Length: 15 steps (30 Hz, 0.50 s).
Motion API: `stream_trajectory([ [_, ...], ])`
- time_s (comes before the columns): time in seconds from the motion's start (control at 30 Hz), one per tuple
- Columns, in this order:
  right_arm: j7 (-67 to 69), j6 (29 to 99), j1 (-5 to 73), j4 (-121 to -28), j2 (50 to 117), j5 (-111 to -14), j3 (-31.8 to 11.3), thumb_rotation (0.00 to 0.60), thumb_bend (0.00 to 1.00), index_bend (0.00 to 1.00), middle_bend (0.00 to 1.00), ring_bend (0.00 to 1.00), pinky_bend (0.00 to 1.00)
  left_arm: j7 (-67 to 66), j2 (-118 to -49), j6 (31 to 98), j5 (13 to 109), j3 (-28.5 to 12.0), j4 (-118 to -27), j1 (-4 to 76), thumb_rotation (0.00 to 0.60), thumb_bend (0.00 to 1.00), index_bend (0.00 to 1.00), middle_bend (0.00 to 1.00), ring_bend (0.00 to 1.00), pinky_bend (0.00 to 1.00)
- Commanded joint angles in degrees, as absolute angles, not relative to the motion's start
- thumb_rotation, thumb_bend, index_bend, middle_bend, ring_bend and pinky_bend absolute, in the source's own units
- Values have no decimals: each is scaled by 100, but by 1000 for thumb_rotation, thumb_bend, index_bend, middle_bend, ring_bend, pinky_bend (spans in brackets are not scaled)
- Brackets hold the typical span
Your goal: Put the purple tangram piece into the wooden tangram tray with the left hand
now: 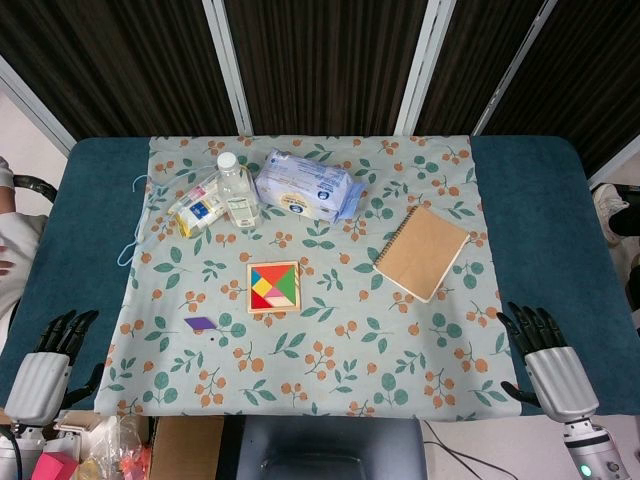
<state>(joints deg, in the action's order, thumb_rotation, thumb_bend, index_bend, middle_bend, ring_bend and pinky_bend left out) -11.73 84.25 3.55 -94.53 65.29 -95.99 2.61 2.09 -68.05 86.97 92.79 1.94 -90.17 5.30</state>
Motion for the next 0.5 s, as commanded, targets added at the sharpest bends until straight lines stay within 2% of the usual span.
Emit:
stream_trajectory([
  [0.03, -1179, 8415, 363, -9457, 6534, -9621, 271, 600, 160, 0, 0, 0, 0, 149, -6859, 8643, 9282, 198, -9007, 550, 600, 413, 34, 107, 43, 95],
  [0.13, -1179, 8414, 360, -9465, 6532, -9625, 278, 600, 160, 0, 0, 0, 0, 115, -7085, 8635, 9299, 150, -8938, 588, 600, 412, 40, 127, 63, 135],
  [0.2, -1160, 8430, 359, -9463, 6534, -9632, 273, 600, 160, 0, 0, 0, 0, -19, -7428, 8626, 9232, 30, -8806, 641, 600, 412, 60, 219, 179, 284],
  [0.23, -1159, 8427, 359, -9460, 6534, -9637, 277, 600, 160, 0, 0, 0, 0, -104, -7578, 8590, 9215, -19, -8752, 687, 600, 413, 76, 328, 319, 449],
  [0.27, -1144, 8418, 363, -9462, 6530, -9646, 286, 600, 160, 0, 0, 0, 0, -207, -7760, 8485, 9173, -78, -8699, 771, 600, 413, 94, 504, 547, 687],
  [0.3, -1134, 8416, 365, -9465, 6528, -9650, 288, 600, 160, 0, 0, 0, 0, -259, -7875, 8341, 9078, -116, -8711, 835, 600, 414, 107, 615, 683, 807],
  [0.33, -1131, 8417, 367, -9464, 6529, -9652, 285, 600, 160, 0, 0, 0, 0, -308, -7967, 8155, 8943, -158, -8761, 909, 600, 414, 136, 771, 859, 934],
  [0.37, -1132, 8413, 372, -9462, 6532, -9654, 282, 600, 160, 0, 0, 0, 0, -395, -8065, 7876, 8719, -234, -8835, 1022, 600, 414, 171, 890, 962, 993],
  [0.4, -1128, 8403, 377, -9464, 6535, -9653, 283, 600, 160, 0, 0, 0, 0, -529, -8124, 7671, 8526, -299, -8891, 1104, 600, 414, 206, 957, 997, 1000],
  [0.5, -1135, 8367, 394, -9465, 6540, -9646, 284, 600, 159, 0, 0, 0, 0, -1187, -8382, 7250, 7968, -561, -8930, 1359, 600, 413, 261, 1000, 1000, 1000],
])
